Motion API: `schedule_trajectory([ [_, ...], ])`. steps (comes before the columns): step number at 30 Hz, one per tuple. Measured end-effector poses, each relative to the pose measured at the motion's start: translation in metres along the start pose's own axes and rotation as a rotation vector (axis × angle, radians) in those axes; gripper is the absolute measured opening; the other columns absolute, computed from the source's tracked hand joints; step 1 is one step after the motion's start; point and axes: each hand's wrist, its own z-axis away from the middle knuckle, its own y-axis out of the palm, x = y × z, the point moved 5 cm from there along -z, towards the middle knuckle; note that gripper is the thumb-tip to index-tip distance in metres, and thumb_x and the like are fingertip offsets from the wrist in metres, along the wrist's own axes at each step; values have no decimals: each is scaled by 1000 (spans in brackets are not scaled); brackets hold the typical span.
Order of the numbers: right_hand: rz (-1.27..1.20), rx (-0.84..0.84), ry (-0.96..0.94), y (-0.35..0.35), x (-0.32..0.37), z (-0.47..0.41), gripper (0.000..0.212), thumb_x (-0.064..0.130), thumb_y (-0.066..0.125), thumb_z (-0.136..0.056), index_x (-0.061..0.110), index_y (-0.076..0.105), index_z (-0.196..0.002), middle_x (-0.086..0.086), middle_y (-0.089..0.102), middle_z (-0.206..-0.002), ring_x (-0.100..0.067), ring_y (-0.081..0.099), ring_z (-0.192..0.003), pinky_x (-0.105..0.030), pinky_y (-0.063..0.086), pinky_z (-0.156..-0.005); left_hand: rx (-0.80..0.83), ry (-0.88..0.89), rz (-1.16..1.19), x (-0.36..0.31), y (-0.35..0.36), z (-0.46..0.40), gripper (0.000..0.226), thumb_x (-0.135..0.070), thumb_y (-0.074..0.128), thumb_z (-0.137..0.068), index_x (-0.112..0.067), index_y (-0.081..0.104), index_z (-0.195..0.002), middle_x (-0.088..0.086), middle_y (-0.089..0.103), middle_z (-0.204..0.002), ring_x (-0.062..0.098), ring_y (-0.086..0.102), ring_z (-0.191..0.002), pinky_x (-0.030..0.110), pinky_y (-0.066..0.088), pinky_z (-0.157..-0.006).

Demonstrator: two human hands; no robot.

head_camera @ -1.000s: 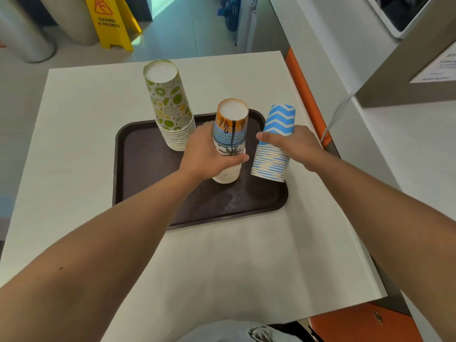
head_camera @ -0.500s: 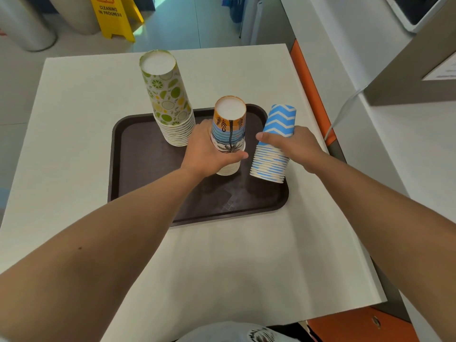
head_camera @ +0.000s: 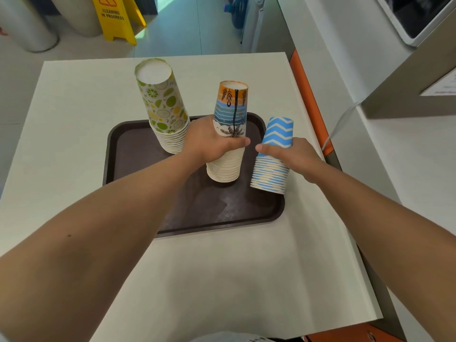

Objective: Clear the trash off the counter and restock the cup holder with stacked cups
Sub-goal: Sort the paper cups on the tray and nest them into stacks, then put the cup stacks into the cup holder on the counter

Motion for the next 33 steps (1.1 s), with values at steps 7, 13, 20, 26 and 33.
schedule_trajectory([
  [7,-26,41,12,-9,1,1,37,56,79,-67,30,64,-90,8,72,-91,-9,70,-84,-26,55,-72,178,-336,211,19,16,-10,56,-58,87,-52,-27,74,-97,-8,75,-97,11,71,-87,31,59,-81],
  [13,-20,112,31,-19,5,15,34,50,77,-74,25,64,-94,7,72,-89,-7,69,-79,-20,50,-62,358,-527,430,23,31,6,44,-45,87,-65,-19,67,-96,-1,75,-94,14,72,-81,30,58,-79],
  [20,-33,88,101,-34,9,47,51,57,78,-66,22,66,-100,2,75,-91,-13,73,-80,-29,58,-72,570,-539,527,8,34,25,83,-56,88,-44,-17,69,-115,6,76,-109,25,73,-103,44,56,-97],
  [26,-61,-8,145,-59,12,108,54,58,78,-66,20,68,-103,-2,76,-92,-16,74,-81,-30,58,-75,725,-469,622,-36,30,50,88,-53,90,-48,-16,63,-123,10,74,-114,26,72,-101,49,55,-96],
  [33,-127,-158,270,-110,-4,185,65,64,77,-60,16,69,-103,-6,77,-90,-20,73,-79,-34,58,-80,885,-421,654,-98,44,85,58,-47,85,-67,-16,65,-111,8,74,-98,25,70,-92,48,52,-100],
])
